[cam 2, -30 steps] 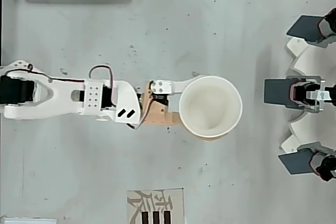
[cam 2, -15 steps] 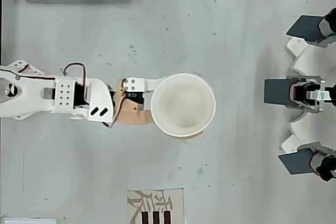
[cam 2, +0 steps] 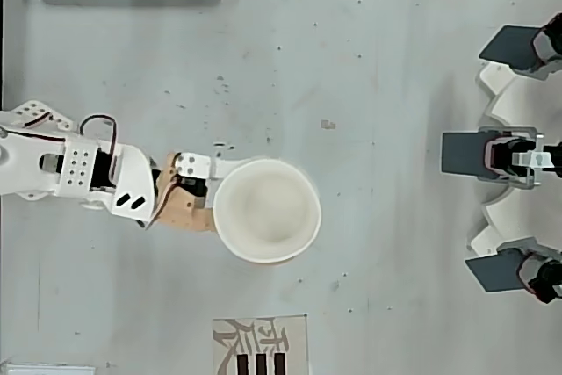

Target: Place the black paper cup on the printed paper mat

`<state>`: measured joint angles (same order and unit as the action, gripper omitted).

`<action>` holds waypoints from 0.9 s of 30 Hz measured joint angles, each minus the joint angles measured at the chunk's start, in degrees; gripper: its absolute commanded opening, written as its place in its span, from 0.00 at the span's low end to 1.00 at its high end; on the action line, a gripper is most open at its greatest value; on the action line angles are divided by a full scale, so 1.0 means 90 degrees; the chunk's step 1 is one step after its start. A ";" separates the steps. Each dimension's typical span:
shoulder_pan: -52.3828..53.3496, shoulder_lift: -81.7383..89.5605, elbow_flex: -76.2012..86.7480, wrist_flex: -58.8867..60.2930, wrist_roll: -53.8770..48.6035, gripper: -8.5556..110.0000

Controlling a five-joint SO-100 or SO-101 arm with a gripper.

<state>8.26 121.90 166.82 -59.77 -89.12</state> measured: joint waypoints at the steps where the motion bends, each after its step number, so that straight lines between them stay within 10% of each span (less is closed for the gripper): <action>1: 0.0107 0.0039 0.0049 -0.0039 0.0000 0.15; 27: 0.2891 -0.0449 0.0342 -0.0469 0.0264 0.17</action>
<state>34.28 117.86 169.89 -63.98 -86.75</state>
